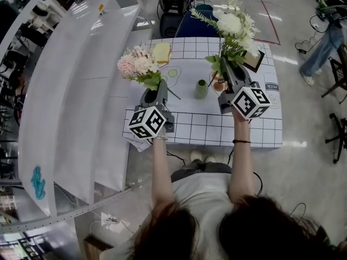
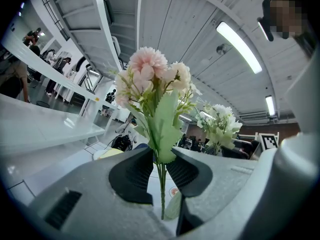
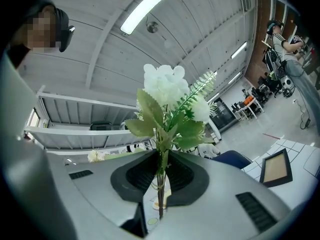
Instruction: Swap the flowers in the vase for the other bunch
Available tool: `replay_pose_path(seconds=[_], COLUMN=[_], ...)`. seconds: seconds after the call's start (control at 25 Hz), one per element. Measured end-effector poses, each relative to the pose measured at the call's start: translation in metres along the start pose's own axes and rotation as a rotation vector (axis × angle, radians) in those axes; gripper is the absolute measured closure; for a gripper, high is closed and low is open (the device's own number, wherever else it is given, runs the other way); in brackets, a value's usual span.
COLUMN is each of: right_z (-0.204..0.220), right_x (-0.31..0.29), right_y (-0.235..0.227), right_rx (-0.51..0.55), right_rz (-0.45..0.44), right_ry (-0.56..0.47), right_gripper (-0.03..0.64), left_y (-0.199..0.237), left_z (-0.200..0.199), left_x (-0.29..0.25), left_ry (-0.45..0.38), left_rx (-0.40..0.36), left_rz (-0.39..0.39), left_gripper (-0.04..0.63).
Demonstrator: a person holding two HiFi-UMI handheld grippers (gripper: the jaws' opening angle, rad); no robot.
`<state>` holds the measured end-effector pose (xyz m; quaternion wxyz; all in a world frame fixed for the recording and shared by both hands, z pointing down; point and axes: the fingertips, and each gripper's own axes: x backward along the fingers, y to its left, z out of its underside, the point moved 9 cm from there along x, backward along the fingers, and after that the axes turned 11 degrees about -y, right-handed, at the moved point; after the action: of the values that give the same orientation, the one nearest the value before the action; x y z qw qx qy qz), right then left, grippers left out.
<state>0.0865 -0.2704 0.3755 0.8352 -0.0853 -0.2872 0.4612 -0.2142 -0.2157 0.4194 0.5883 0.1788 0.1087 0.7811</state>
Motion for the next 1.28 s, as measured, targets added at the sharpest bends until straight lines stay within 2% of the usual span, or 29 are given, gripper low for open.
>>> replay_pose_path(seconds=[0.6, 1.28], right_z=[0.017, 0.057], right_x=[-0.011, -0.010], right_y=[0.005, 0.003], right_rx=[-0.007, 0.047], right_rz=[-0.015, -0.022], right_ry=[-0.017, 0.090], right_gripper=[0.572, 0.572], left_y=[0.015, 0.021], left_z=[-0.001, 0.004], left_x=[-0.002, -0.008], left_ry=[0.008, 0.030], left_rx=[0.008, 0.008], left_rz=[-0.007, 0.000], left_gripper=[0.518, 0.518])
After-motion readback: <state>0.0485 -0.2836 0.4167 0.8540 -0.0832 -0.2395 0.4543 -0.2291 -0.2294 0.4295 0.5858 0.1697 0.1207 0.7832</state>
